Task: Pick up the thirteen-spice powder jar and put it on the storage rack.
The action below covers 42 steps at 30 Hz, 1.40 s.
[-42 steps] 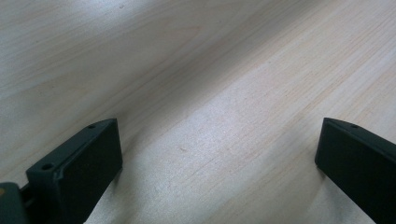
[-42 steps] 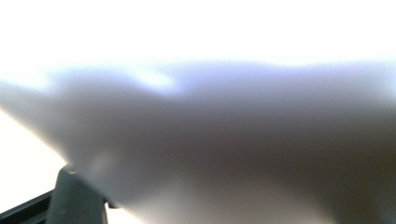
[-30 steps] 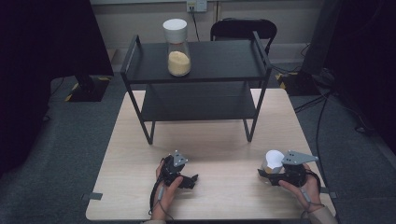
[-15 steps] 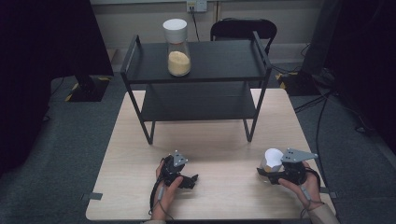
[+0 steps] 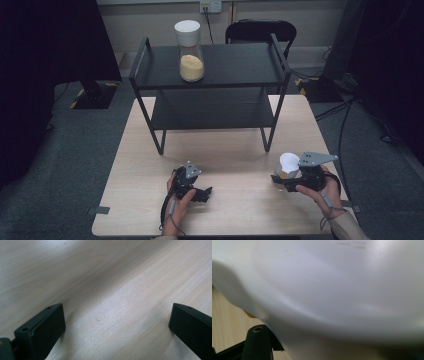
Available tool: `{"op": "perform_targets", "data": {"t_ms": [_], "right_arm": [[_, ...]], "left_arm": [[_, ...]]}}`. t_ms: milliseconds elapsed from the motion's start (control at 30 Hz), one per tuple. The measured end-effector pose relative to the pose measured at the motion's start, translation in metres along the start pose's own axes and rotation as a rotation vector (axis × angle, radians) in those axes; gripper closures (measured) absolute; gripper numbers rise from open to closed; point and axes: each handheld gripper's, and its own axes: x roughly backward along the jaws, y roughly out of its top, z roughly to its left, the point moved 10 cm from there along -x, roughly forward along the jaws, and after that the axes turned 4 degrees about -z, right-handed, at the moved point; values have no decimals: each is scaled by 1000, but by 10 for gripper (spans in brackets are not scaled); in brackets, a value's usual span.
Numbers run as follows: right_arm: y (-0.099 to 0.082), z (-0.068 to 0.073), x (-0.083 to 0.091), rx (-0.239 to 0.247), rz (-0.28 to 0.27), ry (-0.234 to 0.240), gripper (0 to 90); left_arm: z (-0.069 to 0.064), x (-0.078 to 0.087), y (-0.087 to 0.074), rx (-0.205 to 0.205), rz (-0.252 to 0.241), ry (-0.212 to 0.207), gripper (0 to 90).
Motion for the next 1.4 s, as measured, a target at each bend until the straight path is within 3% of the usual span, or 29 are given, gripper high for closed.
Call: {"op": "perform_targets", "data": {"t_ms": [833, 1400], "right_arm": [[63, -5, -4, 20, 5, 62, 303], [106, -8, -7, 43, 2, 76, 303]], "left_arm": [[0, 0, 0, 0, 0, 0, 0], [0, 0, 0, 1, 0, 0, 0]]}}
